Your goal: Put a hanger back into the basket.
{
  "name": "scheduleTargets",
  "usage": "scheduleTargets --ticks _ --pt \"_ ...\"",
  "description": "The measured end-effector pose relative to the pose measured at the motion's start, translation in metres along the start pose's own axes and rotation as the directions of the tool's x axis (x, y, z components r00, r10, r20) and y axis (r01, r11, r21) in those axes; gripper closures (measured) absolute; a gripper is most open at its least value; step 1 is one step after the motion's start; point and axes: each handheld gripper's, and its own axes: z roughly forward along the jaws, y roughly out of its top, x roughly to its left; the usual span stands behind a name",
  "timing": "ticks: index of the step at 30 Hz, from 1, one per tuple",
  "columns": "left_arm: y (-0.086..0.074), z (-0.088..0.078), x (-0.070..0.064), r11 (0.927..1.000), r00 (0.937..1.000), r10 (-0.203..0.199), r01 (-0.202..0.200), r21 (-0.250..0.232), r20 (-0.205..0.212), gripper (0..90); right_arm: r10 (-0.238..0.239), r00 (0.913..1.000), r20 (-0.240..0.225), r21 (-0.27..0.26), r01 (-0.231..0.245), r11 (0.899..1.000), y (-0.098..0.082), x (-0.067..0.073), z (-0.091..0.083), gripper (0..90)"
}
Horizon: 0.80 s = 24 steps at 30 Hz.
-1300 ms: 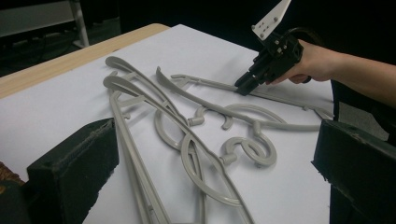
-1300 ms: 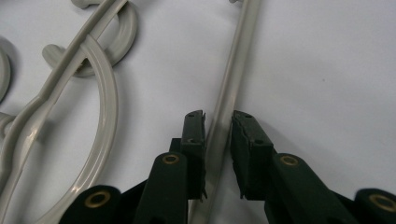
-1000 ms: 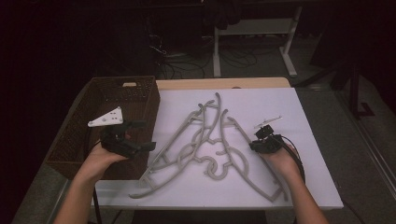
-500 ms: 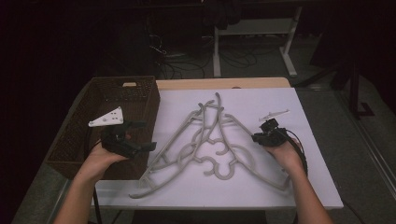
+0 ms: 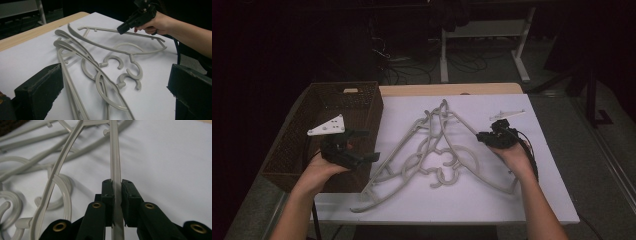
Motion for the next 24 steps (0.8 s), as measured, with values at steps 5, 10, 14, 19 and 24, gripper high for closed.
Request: scheduleTargets --ticks 5,10,14,19,24 --pt "0.000 0.002 -0.001 1.0000 1.0000 0.002 -0.002 0.002 0.005 0.0 -0.033 0.9983 -0.048 -0.025 0.032 0.999 0.014 0.004 0.017 80.0" --pt "0.000 0.002 -0.001 1.0000 1.0000 0.002 -0.002 0.003 0.006 0.0 -0.051 0.9951 -0.085 -0.038 0.048 0.998 0.022 0.005 0.033 79.9" --pt "0.000 0.001 0.000 1.0000 1.0000 0.002 -0.002 0.001 0.008 0.0 -0.069 0.9912 -0.113 -0.021 0.067 0.998 0.026 0.009 0.055 79.8" --pt "0.000 0.002 -0.001 1.0000 1.0000 0.002 -0.002 0.002 0.008 0.0 -0.084 0.9906 -0.108 0.013 0.086 0.996 0.024 0.012 0.072 79.6" --pt "0.000 0.002 -0.001 1.0000 1.0000 0.001 -0.001 0.003 0.008 0.0 -0.074 0.9929 -0.093 0.014 0.076 0.997 0.021 0.011 0.075 67.5"
